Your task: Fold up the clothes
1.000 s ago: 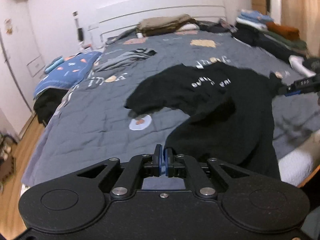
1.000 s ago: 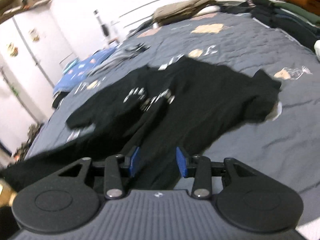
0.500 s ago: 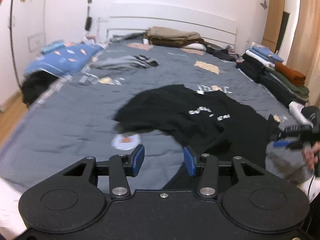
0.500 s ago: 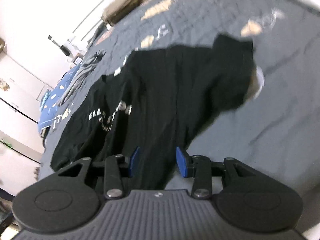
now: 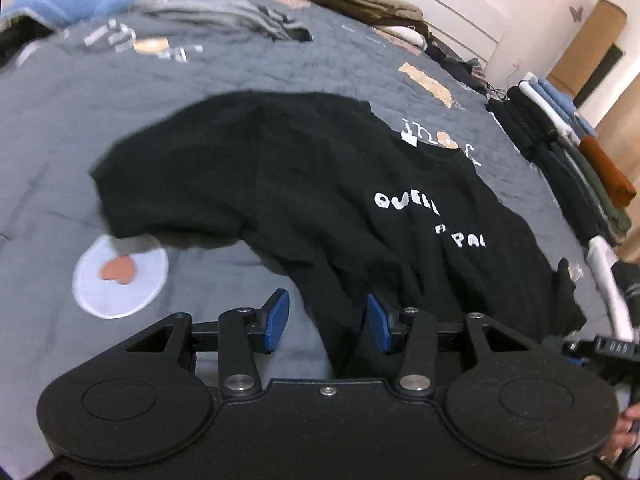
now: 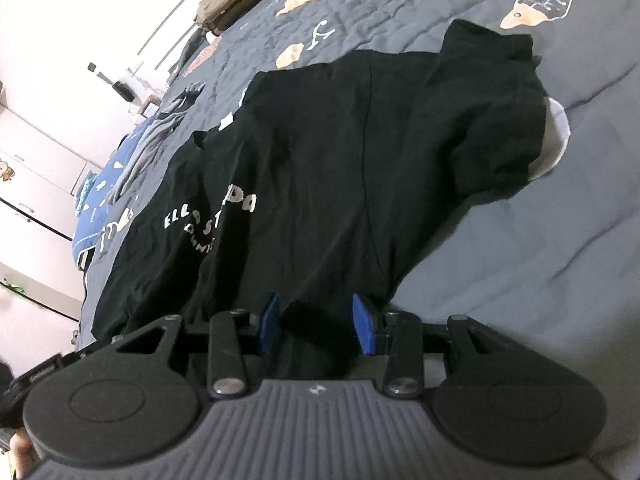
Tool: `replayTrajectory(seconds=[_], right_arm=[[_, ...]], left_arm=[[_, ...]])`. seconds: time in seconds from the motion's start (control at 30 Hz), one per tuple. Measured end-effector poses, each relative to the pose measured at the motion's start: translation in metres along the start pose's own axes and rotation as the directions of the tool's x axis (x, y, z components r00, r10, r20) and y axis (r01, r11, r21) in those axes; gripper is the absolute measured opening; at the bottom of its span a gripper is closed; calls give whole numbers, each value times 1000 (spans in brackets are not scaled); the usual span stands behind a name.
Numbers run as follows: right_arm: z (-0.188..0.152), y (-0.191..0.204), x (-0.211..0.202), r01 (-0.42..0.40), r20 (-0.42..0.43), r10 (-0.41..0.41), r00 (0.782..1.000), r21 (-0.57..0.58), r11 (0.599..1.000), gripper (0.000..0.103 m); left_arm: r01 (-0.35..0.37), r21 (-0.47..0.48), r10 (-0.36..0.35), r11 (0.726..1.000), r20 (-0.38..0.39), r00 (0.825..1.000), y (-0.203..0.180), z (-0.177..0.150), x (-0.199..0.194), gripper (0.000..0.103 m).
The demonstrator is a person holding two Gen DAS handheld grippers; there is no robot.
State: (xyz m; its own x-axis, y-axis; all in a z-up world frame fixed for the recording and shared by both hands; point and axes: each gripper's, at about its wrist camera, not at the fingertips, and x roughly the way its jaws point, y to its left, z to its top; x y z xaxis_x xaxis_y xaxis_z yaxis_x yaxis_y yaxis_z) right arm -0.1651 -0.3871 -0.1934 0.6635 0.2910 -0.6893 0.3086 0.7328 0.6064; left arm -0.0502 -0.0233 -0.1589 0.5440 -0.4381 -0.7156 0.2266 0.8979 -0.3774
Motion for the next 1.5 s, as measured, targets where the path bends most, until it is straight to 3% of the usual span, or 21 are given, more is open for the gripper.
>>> replayTrajectory(seconds=[0.2,0.4,0.43,0.47,0.5,0.57,0.77,0.9,1.0,1.13,1.2,1.3,1.37,1.5], right_arm=[[1,1,11,0,1,0,1000,8,1000,40],[-2,8,18,28,19,-28,999,-31,999,39],[-4,9,19,31,29,-30,999,-46,998,36],[-5,11,19,34,40,-31,999,-59,998,28],[-5,11,19,36,47,-33,998,-61,997,14],[-3,7,18,31,59,-28,998,-40,999,4],[8,-4,-2,-18,178,5,984,70,997,1],[24,-21,-27,-10,303,-38,952,154,988,1],[36,-32,-41,-16,349,-54,935,196,980,1],[32,-29,-42,-9,305,-41,952,160,987,2],[29,-28,-42,-6,282,-34,959,142,990,3],[26,-26,-43,-3,247,-26,969,115,993,5],[24,-24,-43,-1,223,-21,975,96,995,9],[19,-21,-43,1,175,-12,984,59,998,14]], left_arm=[[-6,-11,5,1000,-63,998,4,1,33,43],[-48,-18,47,999,-65,997,2,-2,49,43],[-49,-11,48,999,-61,997,1,-2,49,39],[-38,-18,36,999,-58,998,2,-1,48,22],[-25,-27,24,999,-56,998,3,-1,48,16],[-28,-46,26,999,-36,999,6,0,44,8],[-43,-100,51,994,85,995,18,14,9,5],[-40,-207,78,978,176,981,49,28,-25,4],[-69,-233,110,970,168,980,62,32,-30,4],[-180,-132,194,975,99,976,50,27,-8,6],[-198,-95,206,975,72,976,45,24,-3,7],[-154,-111,164,982,86,983,47,25,-12,13],[-140,-128,152,982,94,984,50,21,-23,36],[-133,-136,147,982,102,984,49,11,-36,40]])
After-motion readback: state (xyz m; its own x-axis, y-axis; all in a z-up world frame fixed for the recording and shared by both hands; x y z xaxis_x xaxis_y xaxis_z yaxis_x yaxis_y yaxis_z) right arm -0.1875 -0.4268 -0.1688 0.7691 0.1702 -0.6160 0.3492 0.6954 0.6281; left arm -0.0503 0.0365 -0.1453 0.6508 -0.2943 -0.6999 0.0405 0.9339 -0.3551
